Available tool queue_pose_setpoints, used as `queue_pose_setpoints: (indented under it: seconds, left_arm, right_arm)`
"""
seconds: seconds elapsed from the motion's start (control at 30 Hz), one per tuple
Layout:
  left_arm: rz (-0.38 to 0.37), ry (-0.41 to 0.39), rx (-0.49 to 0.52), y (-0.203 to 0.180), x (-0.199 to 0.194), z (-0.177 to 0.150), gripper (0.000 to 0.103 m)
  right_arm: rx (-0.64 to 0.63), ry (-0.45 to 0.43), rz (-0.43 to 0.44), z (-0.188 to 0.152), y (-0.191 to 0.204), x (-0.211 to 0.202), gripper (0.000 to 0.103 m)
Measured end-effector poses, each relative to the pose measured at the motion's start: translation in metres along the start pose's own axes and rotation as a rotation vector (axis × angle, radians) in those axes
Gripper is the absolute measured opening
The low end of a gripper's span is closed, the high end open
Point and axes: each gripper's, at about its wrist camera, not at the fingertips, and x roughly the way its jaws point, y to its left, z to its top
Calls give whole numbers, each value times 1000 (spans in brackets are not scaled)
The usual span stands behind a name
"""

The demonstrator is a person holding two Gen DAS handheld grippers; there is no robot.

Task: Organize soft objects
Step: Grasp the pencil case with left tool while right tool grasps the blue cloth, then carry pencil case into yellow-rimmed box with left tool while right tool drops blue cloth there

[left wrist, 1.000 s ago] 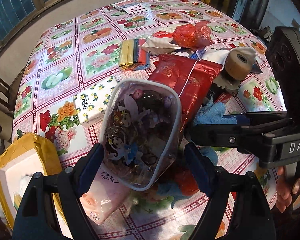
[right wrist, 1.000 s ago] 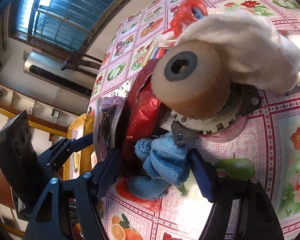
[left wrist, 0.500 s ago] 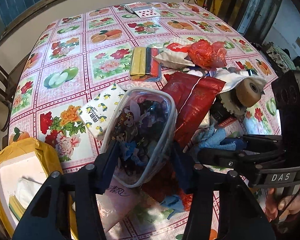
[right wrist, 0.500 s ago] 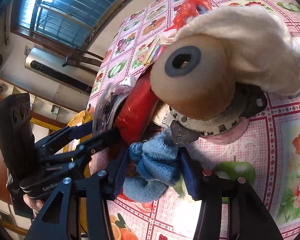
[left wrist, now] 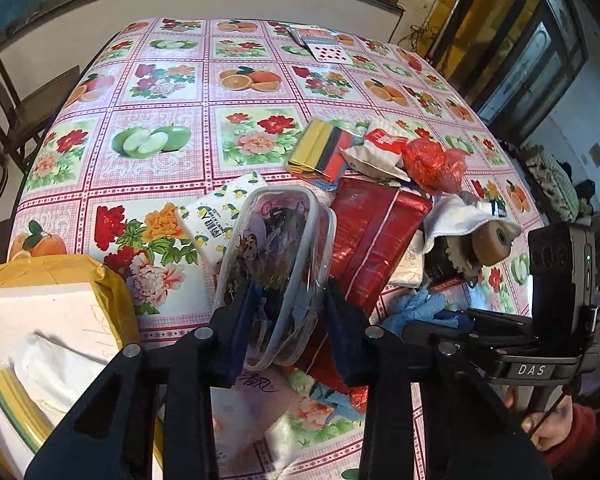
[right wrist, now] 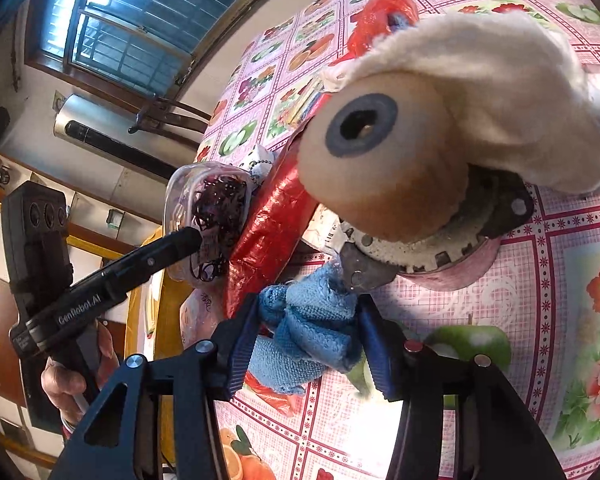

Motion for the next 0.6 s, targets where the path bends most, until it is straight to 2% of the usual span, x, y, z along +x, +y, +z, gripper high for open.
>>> queue_pose_setpoints:
  seconds: [0.07, 0.13, 0.43, 0.6]
  left_arm:
    - [67, -10, -9, 4, -1, -2, 23]
    - [94, -26, -24, 7, -4, -5, 20]
    - [85, -112, -112, 22, -31, -14, 19]
    - [99, -184, -145, 35, -72, -26, 19]
  right_arm:
    - [-13, 1, 1, -1, 5, 1, 47]
    - [-17, -1, 10, -1, 7, 1, 45]
    - [-33, -29, 71, -2, 23, -15, 45]
    - [-90, -19, 134, 3, 61, -9, 45]
